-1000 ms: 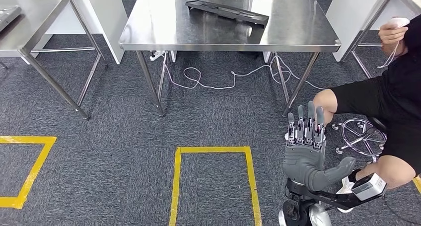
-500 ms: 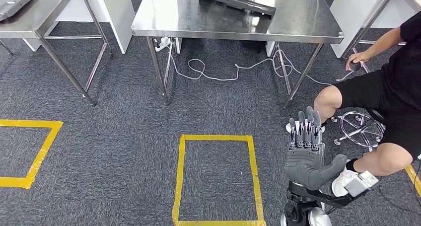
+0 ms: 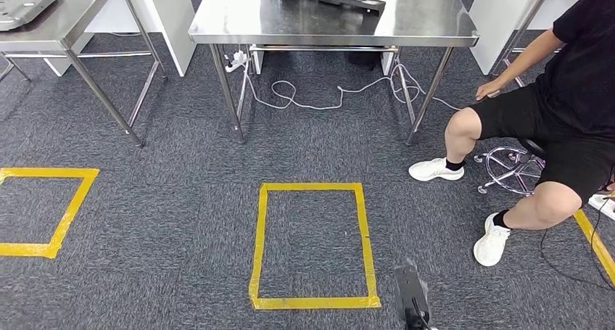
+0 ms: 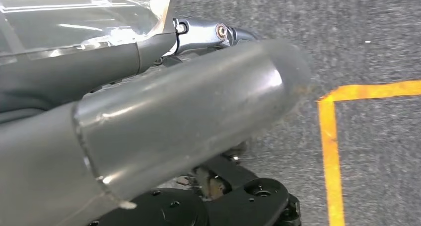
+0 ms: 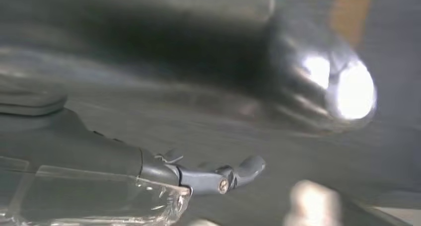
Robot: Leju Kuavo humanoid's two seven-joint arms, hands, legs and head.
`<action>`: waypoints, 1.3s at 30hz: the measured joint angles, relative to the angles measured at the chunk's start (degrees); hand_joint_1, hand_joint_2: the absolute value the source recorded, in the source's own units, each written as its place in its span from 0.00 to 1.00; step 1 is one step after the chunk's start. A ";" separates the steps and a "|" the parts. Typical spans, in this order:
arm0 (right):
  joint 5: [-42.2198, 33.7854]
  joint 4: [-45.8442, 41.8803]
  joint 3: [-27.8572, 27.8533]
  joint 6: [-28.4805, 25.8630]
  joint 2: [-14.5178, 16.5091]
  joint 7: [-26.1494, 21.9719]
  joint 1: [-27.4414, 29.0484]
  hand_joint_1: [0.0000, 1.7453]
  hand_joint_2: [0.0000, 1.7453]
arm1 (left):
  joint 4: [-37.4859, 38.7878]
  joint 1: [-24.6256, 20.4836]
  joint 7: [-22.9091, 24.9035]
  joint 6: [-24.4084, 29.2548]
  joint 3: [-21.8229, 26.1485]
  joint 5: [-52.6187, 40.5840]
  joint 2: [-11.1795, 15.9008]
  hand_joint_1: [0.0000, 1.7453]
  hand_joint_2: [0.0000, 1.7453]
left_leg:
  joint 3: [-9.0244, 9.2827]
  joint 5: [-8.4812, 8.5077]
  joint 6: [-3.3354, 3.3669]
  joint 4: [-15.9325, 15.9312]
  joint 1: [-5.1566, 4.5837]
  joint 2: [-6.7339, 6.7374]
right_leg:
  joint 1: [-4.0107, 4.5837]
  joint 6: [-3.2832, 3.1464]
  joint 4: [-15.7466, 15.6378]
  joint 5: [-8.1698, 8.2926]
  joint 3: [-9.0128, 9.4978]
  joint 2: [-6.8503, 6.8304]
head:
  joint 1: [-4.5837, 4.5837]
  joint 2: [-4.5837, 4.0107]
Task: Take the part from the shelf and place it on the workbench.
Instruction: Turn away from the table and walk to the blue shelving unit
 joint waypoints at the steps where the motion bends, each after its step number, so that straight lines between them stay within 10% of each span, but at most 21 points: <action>1: 0.00 4.15 -1.02 0.55 -0.28 1.14 -0.28 0.00 0.00 | -0.01 0.01 -0.20 -0.04 0.09 -0.10 0.01 0.00 0.00 | 1.89 1.59 0.09 -1.16 0.01 -0.01 | 0.02 0.19 0.21 0.49 -0.97 -0.03 | -0.01 0.00; 6: 0.67 16.46 -3.57 1.25 -1.02 5.77 -0.98 0.00 0.00 | -0.07 -0.26 -0.89 -0.17 0.78 -0.18 0.18 0.00 0.00 | 16.24 0.77 1.43 -19.20 -0.47 -0.41 | 0.54 1.46 1.64 2.18 -3.53 0.04 | 0.02 0.01; 10: 0.60 20.91 -4.73 2.06 -1.72 8.86 -1.15 0.00 0.00 | -0.03 -0.18 -0.81 -0.17 1.03 -0.24 0.19 0.00 0.00 | 15.34 1.38 2.65 -20.35 -0.52 -0.01 | 0.53 2.39 3.26 2.04 -5.47 0.13 | 0.10 0.00; 15: -0.15 25.43 -6.46 4.00 -2.56 14.79 -0.45 0.00 0.00 | -0.02 -0.03 -0.51 -0.25 1.19 -0.59 0.34 0.00 0.00 | 12.53 3.72 3.54 -20.38 -0.74 0.46 | -0.03 2.00 18.78 -6.09 -11.36 0.57 | 0.22 0.00; 18: -0.31 26.76 -7.16 4.30 -2.95 16.48 -0.15 0.00 0.00 | -0.02 -0.06 -0.51 -0.43 1.27 -0.88 0.37 0.00 0.00 | 11.31 4.65 3.03 -20.07 -0.69 0.57 | -0.45 3.47 10.99 -4.15 -4.80 0.57 | 0.25 0.01; 21: -0.28 27.46 -7.49 4.31 -3.08 17.81 -0.42 0.00 0.00 | -0.02 -0.27 -0.51 -0.51 1.37 -0.94 0.39 0.00 0.00 | 10.56 4.77 2.36 -19.31 -0.99 0.77 | -0.51 3.37 1.38 -2.49 0.88 0.78 | 0.17 0.00; 25: 0.61 28.35 -7.65 4.36 -3.02 20.83 -0.30 0.00 0.00 | -0.02 -0.44 -0.60 -0.29 1.53 -0.93 0.45 0.00 0.00 | 10.23 4.97 3.13 -19.12 -0.82 0.69 | -0.34 2.53 0.90 -2.18 0.79 0.86 | 0.11 0.00; 30: 2.22 28.95 -7.64 5.00 -2.75 23.40 -0.24 0.00 0.00 | -0.02 -0.49 -0.20 -0.11 1.55 -1.40 0.43 0.00 0.00 | 10.05 5.70 2.31 -19.41 -0.46 0.67 | -0.03 1.88 0.94 -1.71 0.57 0.86 | 0.11 0.00; 39: 3.46 29.21 -7.52 5.22 -2.73 23.84 -0.32 0.00 0.00 | -0.02 -0.64 0.52 0.02 1.55 -1.90 0.48 0.00 0.00 | 10.10 6.80 2.92 -20.62 -0.26 0.90 | -0.07 2.54 1.30 -1.66 0.11 0.93 | 0.18 0.00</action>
